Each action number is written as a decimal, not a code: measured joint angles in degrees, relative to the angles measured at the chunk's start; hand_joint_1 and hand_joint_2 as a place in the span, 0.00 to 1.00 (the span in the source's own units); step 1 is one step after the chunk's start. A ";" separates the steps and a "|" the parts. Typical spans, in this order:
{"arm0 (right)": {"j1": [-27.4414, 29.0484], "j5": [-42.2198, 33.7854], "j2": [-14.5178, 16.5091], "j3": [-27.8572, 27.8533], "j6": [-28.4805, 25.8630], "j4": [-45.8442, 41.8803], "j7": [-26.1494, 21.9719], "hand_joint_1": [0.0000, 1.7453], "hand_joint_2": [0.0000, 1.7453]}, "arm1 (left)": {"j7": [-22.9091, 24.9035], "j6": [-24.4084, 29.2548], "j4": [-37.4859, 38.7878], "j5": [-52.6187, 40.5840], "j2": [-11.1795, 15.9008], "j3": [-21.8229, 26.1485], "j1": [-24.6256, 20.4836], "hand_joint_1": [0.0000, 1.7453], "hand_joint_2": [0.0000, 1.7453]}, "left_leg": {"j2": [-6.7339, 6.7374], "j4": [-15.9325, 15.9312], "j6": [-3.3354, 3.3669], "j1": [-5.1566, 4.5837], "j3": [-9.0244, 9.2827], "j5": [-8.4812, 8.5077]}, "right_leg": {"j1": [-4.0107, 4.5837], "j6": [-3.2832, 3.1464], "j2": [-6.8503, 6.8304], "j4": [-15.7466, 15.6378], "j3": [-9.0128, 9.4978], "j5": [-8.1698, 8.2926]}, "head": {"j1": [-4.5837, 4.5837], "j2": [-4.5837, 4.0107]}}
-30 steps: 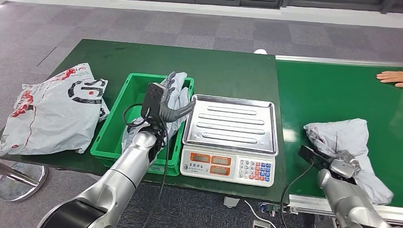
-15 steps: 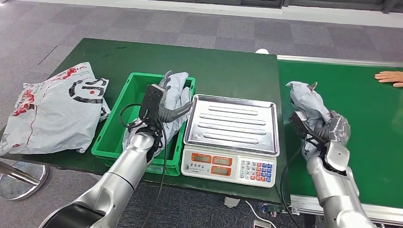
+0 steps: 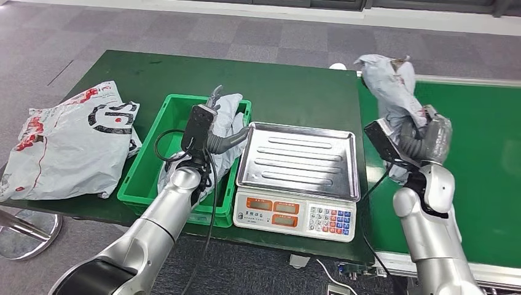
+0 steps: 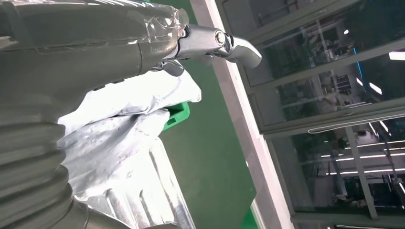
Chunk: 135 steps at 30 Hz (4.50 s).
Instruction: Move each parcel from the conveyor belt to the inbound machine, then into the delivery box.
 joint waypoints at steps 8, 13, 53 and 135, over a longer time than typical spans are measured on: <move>-3.10 -5.14 2.08 8.19 6.52 -0.18 -1.38 1.00 1.00 | -0.42 0.13 0.27 0.01 -0.03 0.00 -0.53 0.00 1.00 | -0.06 0.00 0.01 0.00 -0.07 0.01 | 0.00 0.00 -0.05 0.01 -0.02 0.00 | 0.01 0.00; -5.87 -11.25 3.78 14.23 12.55 2.61 -2.44 1.00 1.00 | -0.17 0.13 0.28 0.05 -0.02 0.00 -1.04 0.00 1.00 | -0.06 -0.01 0.00 0.03 -0.07 0.01 | 0.02 0.00 -0.08 0.01 -0.02 0.00 | 0.01 0.00; 0.23 -52.42 11.25 17.03 6.91 7.66 -30.75 0.00 1.00 | -1.13 3.98 -0.49 1.53 -1.47 -0.99 -2.35 0.00 1.00 | 0.08 0.02 -0.02 0.02 0.11 -0.04 | 0.01 -0.04 0.12 -0.01 0.03 0.02 | 0.00 0.00; 4.38 -54.34 6.02 1.37 9.06 1.20 -22.73 0.00 1.00 | 12.36 -2.10 6.58 -24.63 -4.08 -22.15 -8.83 1.00 1.00 | 0.07 0.03 0.03 0.00 0.00 0.03 | 0.00 0.03 0.08 -0.01 0.00 0.13 | 0.02 0.00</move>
